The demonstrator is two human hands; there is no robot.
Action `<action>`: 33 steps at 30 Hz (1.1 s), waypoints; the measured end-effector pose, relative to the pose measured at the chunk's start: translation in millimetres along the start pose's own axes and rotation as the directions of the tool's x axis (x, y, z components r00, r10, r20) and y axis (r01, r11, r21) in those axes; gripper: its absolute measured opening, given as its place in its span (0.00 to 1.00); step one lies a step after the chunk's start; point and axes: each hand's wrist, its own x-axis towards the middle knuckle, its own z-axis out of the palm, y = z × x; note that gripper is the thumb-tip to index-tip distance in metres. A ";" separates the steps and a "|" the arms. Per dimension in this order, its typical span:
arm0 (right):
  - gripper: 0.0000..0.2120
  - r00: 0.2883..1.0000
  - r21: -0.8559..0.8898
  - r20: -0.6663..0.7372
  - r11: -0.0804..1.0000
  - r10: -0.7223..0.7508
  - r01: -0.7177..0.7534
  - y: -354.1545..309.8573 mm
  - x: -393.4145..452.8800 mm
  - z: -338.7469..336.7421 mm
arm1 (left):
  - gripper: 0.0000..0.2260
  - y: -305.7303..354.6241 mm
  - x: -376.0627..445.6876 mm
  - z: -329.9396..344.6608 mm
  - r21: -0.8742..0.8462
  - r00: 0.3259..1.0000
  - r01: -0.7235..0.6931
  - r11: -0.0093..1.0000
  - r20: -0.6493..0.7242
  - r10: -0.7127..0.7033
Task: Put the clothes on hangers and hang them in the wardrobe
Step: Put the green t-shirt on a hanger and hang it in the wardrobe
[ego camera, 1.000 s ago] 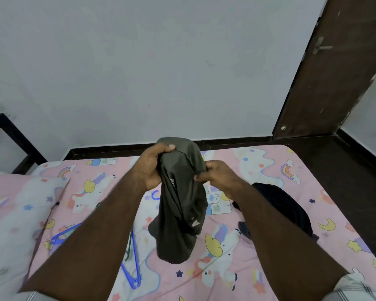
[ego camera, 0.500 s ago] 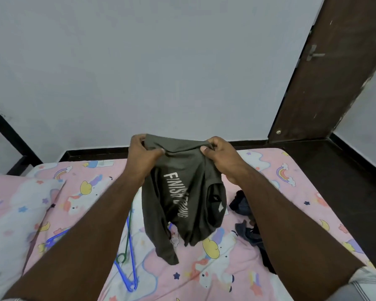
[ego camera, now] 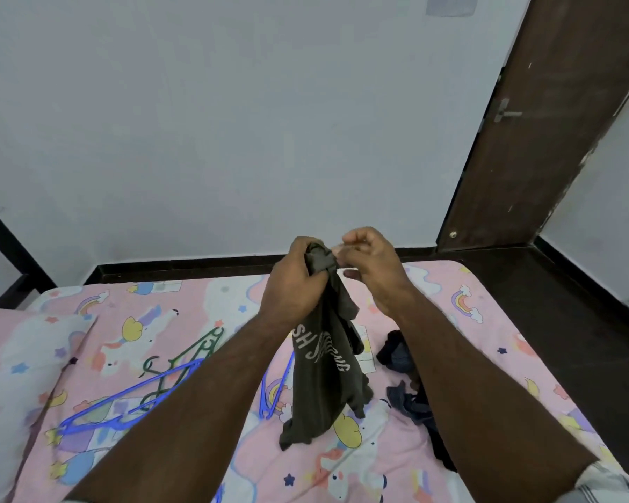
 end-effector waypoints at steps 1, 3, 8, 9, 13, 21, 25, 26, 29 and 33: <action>0.09 0.999 -0.023 -0.033 1.000 -0.011 0.010 8.9 -4.6 -5.1 | 0.11 1.1 3.0 1.5 -0.006 1.000 0.006 1.000 -0.018 -0.006; 0.10 0.999 -0.032 -0.050 0.999 -0.011 0.009 32.8 -14.2 -11.6 | 0.08 3.1 8.0 3.6 -0.011 0.999 0.009 1.000 -0.037 -0.009; 0.08 0.983 -0.082 -0.158 0.991 0.095 -0.108 78.5 -26.5 -15.1 | 0.04 5.8 16.0 1.8 -0.054 0.997 0.044 0.998 -0.058 -0.047; 0.10 0.976 -0.097 -0.151 0.980 0.158 -0.174 84.4 -24.4 -16.5 | 0.03 7.9 16.8 0.2 -0.071 0.997 0.048 0.996 -0.052 -0.051; 0.08 0.910 -0.134 0.009 0.902 0.415 -0.410 97.3 -19.3 -19.6 | 0.06 12.7 22.7 -12.5 -0.131 0.987 0.152 0.980 -0.037 -0.158; 0.11 0.992 -0.440 -0.125 0.897 -0.002 -0.054 36.2 11.9 -39.4 | 0.09 -44.5 29.9 -84.3 -0.048 0.920 0.365 0.930 -0.131 -0.368; 0.08 0.996 -0.572 0.032 0.815 -0.087 0.090 13.1 20.2 -35.7 | 0.06 -55.3 26.2 -97.3 -0.041 0.931 0.352 0.935 -0.088 -0.354; 0.08 0.994 -0.581 0.048 0.806 -0.102 0.111 10.8 21.3 -35.8 | 0.04 -57.9 25.7 -100.3 -0.040 0.940 0.326 0.945 -0.095 -0.328; 0.12 0.987 -0.625 0.119 0.765 -0.107 0.158 6.6 21.0 -36.2 | 0.04 -62.4 22.1 -107.3 -0.005 0.965 0.250 0.968 -0.082 -0.249; 0.20 0.946 -0.735 0.314 0.609 -0.085 0.298 -1.3 16.6 -36.1 | 0.10 -55.3 16.7 -111.2 0.144 0.995 0.098 0.985 -0.012 -0.097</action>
